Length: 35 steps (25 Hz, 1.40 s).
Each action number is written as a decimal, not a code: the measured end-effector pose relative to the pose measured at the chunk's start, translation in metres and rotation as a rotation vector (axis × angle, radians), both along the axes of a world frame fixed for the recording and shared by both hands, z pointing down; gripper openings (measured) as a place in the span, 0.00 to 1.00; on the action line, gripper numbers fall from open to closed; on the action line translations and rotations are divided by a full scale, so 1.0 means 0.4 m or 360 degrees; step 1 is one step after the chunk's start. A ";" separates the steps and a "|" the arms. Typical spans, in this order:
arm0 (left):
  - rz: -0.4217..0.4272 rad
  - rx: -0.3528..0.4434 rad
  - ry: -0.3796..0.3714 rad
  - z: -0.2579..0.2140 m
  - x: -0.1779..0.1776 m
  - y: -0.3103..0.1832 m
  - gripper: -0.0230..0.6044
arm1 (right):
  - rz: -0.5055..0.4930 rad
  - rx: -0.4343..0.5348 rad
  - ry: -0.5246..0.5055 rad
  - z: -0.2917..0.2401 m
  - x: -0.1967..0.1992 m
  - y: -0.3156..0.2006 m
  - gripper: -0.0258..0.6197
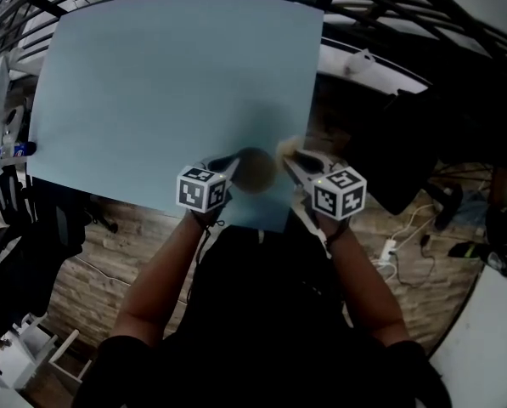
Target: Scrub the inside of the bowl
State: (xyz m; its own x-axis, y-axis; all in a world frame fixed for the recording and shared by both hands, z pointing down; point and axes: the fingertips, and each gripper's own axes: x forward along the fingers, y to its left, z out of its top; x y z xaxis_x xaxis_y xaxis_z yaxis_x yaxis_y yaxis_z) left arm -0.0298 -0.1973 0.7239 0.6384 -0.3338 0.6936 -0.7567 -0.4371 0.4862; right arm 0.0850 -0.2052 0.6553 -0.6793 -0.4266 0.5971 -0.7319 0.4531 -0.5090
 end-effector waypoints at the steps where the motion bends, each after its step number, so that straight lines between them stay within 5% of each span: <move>1: -0.0010 -0.0014 -0.0028 0.014 0.000 -0.002 0.05 | -0.0009 -0.0012 0.0005 0.011 0.000 0.001 0.14; 7: -0.0128 -0.0059 -0.0169 0.082 0.001 -0.032 0.05 | -0.0014 -0.0046 0.0023 0.054 0.005 -0.025 0.14; 14: -0.0216 -0.0145 -0.0169 0.150 0.016 -0.026 0.05 | -0.0103 -0.0071 0.0059 0.069 0.004 -0.020 0.14; 30: -0.0180 -0.0122 -0.0168 0.176 0.023 -0.018 0.07 | -0.0155 -0.0127 0.0048 0.087 0.002 -0.006 0.14; 35: -0.0151 -0.0092 -0.0175 0.170 0.017 -0.017 0.18 | -0.0156 -0.0112 0.0052 0.071 -0.002 -0.001 0.14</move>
State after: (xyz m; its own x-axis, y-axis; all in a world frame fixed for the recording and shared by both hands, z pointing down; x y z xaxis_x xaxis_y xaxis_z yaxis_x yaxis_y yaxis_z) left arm -0.0229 -0.2040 0.7919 0.5250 -0.3467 0.7773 -0.8434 -0.3348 0.4203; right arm 0.0842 -0.2054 0.6836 -0.6954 -0.3150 0.6459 -0.7025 0.4874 -0.5187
